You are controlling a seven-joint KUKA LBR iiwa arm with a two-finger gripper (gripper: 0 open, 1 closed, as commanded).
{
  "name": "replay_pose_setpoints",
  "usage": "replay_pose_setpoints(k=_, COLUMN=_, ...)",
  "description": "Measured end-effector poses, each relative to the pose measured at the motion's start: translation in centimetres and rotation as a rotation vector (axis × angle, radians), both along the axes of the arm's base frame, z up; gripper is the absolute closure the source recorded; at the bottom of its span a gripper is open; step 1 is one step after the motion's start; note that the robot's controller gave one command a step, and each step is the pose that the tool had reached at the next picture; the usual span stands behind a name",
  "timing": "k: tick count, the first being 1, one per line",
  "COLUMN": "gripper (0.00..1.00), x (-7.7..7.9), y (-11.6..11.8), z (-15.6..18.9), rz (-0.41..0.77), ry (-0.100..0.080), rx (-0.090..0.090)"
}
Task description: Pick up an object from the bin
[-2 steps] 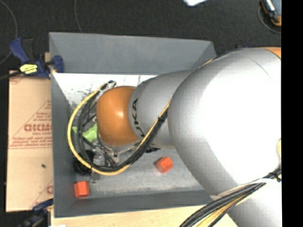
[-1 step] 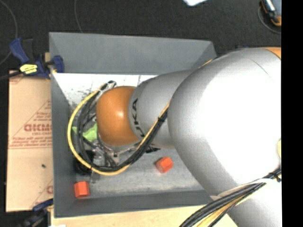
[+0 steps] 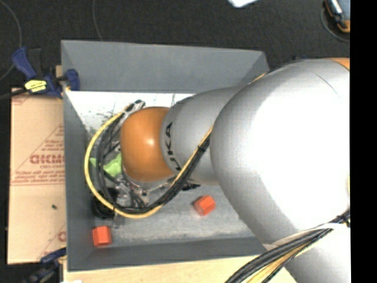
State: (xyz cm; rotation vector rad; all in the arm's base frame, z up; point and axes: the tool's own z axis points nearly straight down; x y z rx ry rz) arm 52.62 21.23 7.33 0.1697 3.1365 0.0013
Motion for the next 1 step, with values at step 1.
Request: replay_pose_setpoints(k=1, gripper=1.0, x=-0.1, y=-0.06, z=1.58, rz=-0.001, ry=0.004, rx=-0.001)
